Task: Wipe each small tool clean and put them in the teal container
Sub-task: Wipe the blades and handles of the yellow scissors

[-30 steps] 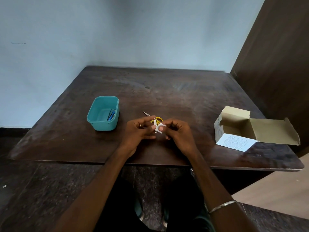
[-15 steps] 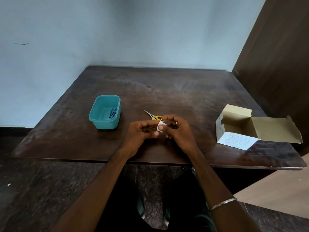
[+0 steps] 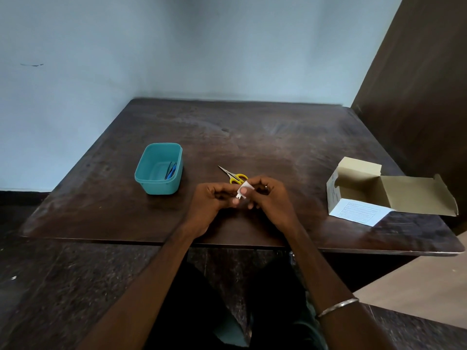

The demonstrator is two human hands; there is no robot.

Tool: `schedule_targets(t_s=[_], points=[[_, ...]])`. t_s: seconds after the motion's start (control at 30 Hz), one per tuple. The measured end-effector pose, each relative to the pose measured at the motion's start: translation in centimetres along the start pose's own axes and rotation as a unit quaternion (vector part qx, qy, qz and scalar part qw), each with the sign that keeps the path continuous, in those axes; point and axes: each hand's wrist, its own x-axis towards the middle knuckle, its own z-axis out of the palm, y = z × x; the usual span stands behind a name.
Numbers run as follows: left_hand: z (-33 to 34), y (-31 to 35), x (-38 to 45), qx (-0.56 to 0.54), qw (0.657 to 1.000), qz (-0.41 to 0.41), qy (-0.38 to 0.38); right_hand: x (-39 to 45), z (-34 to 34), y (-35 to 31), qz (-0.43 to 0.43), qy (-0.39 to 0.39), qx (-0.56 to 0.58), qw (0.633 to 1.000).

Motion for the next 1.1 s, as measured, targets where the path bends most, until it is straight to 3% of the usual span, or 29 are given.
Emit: schedule_targets(t_s=[0.7, 1.1], points=[[-0.02, 0.56, -0.30, 0.022, 1.000, -0.003, 0.007, -0.11, 0.06, -0.32, 0.012, -0.005, 0.001, 1.000], [-0.01, 0.52, -0.31, 0.009, 0.999, 0.000, 0.050, -0.05, 0.11, -0.40, 0.024, 0.002, 0.004, 1.000]])
